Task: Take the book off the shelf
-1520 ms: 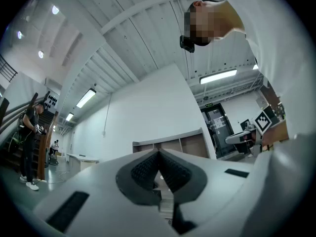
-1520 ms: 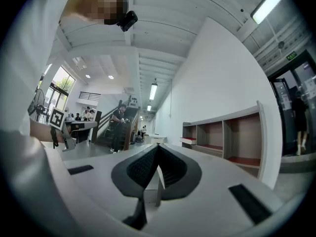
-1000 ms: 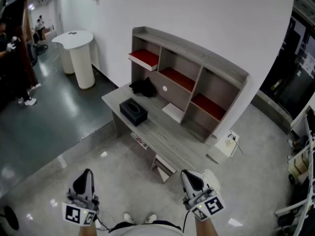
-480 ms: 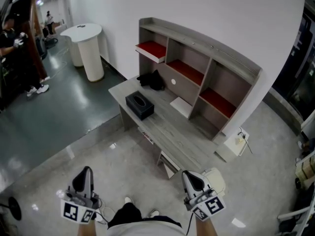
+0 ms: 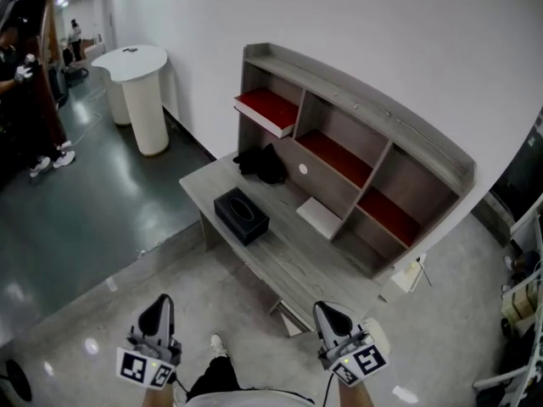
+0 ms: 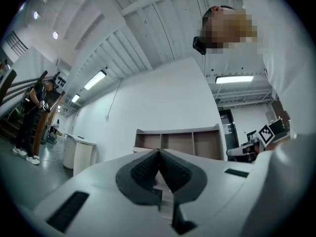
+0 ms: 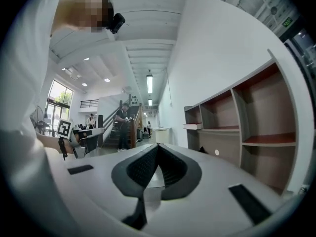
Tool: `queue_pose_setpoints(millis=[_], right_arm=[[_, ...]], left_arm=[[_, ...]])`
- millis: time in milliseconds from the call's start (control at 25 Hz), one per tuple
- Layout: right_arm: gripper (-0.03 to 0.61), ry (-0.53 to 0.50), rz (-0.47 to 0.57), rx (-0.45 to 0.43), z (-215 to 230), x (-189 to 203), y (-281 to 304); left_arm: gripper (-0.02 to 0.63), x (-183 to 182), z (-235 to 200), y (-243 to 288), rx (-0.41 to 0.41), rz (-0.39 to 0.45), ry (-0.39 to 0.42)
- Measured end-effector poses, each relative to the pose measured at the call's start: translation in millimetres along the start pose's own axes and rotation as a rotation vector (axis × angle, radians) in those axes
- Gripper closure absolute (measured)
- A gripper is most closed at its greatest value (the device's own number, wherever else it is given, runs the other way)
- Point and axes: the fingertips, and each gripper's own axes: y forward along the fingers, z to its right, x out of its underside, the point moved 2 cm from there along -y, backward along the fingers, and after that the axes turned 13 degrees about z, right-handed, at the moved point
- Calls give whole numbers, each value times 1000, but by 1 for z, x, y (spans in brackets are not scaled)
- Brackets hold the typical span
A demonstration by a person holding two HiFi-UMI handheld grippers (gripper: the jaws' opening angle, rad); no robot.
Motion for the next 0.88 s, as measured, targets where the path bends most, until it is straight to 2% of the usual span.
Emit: queue_pose_setpoints(millis=[200, 400, 640, 880], right_arm=[[557, -104, -11, -2, 0, -13, 94], [557, -139, -32, 45, 2, -11, 159], [557, -163, -75, 124, 21, -7, 187], [555, -150, -47, 117, 53, -3, 212]], left_arm=[[597, 19, -61, 74, 57, 20, -76], [597, 43, -108, 130, 118, 11, -172], [597, 77, -123, 174, 173, -30, -267], [597, 97, -119, 218, 172, -38, -317]])
